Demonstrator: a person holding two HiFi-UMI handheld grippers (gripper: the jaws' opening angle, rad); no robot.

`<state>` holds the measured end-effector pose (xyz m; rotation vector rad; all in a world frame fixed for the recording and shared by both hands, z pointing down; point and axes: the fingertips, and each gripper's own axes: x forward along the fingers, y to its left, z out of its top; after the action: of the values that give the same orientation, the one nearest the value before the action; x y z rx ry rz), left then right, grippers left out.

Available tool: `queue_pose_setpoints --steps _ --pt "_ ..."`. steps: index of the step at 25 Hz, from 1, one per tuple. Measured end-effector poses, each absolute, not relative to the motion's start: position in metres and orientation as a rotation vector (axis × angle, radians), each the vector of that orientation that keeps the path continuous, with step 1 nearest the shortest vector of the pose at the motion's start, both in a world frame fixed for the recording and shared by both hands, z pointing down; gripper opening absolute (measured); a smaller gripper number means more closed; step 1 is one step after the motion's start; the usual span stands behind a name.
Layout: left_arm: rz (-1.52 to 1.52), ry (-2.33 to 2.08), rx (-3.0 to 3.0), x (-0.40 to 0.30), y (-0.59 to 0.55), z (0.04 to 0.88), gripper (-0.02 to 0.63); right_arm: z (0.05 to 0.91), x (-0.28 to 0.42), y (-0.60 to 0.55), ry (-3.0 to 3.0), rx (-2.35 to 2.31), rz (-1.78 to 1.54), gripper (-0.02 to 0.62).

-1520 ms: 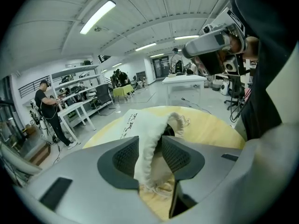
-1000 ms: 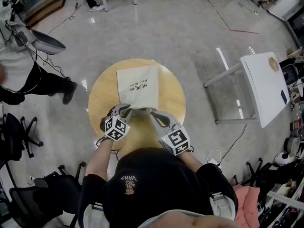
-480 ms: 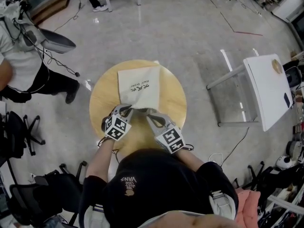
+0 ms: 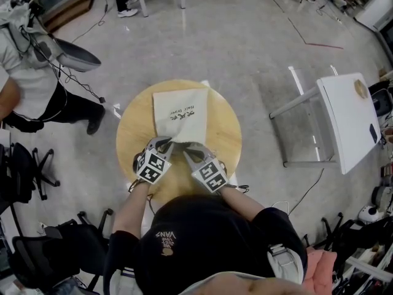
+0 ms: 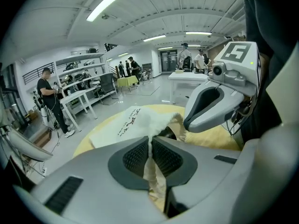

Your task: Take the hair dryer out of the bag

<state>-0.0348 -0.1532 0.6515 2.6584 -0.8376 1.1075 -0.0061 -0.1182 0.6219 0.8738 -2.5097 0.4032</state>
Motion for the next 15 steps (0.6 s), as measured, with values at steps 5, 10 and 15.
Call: queue_pose_setpoints --steps 5,10,15 --pt "1.099 -0.829 2.654 -0.03 -0.158 0.648 0.026 0.63 -0.02 -0.125 -2.516 0.848 0.403 0.0" --pt "1.108 -0.834 2.647 -0.029 -0.162 0.645 0.026 0.638 -0.026 -0.13 -2.51 0.81 0.419 0.0" --pt "1.106 -0.845 2.644 -0.029 -0.164 0.644 0.026 0.635 -0.025 -0.138 -2.536 0.828 0.415 0.0"
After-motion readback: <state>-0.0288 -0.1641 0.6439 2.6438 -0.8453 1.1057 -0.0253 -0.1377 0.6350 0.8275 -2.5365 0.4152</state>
